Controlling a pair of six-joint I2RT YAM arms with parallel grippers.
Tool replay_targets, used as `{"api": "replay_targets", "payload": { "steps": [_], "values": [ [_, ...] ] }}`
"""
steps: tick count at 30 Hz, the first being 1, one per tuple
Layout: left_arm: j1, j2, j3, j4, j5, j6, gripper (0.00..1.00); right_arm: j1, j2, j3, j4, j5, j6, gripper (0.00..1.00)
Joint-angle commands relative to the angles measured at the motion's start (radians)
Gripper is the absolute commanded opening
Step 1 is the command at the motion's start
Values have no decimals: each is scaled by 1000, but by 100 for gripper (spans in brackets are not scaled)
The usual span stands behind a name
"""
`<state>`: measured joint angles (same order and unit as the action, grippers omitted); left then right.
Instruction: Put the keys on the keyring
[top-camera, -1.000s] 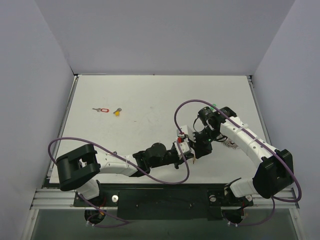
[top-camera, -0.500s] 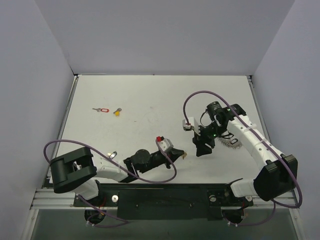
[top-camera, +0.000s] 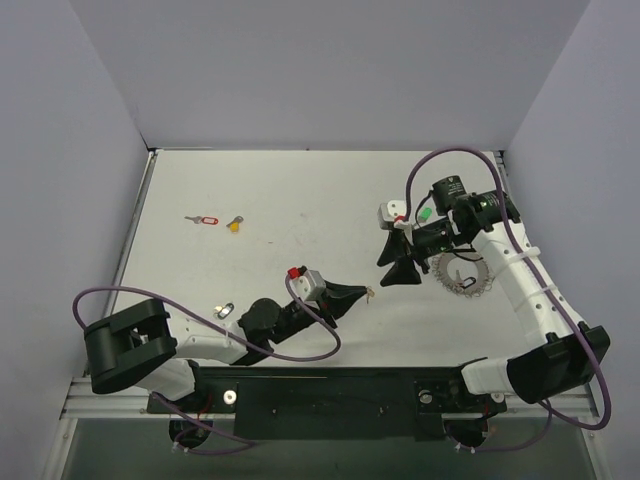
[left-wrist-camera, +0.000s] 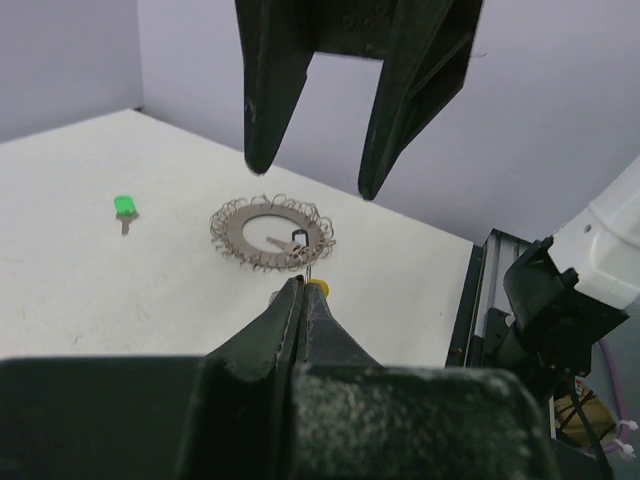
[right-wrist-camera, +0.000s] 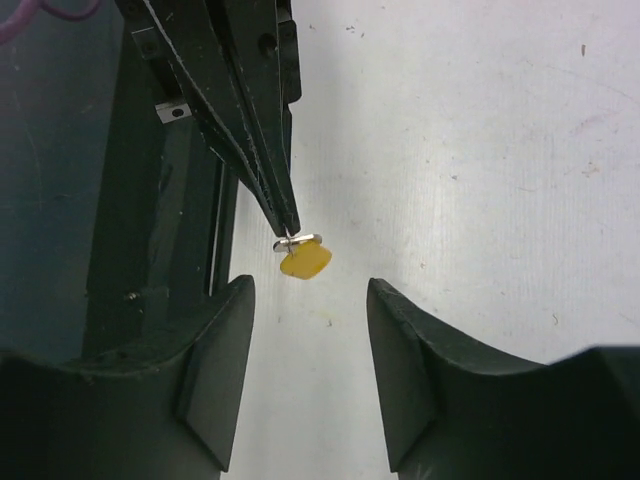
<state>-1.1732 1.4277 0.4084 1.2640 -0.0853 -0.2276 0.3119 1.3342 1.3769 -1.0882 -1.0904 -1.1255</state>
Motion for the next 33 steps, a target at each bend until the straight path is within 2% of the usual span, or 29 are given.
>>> {"api": "replay_targets", "payload": {
  "steps": [1,4,11,16,33],
  "values": [
    [9,-49,55,376,84,71,0,4,26,31,-78,-121,-22,38],
    [7,-65,66,350,111,77,0,6,22,17,-82,-128,-28,30],
    [9,-67,75,338,116,86,0,29,-17,-19,-88,-137,-57,24],
    [7,-69,83,331,125,85,0,36,-13,-30,-90,-126,-66,13],
    [9,-79,78,324,117,86,0,82,-17,-52,-104,-146,-94,8]
  ]
}}
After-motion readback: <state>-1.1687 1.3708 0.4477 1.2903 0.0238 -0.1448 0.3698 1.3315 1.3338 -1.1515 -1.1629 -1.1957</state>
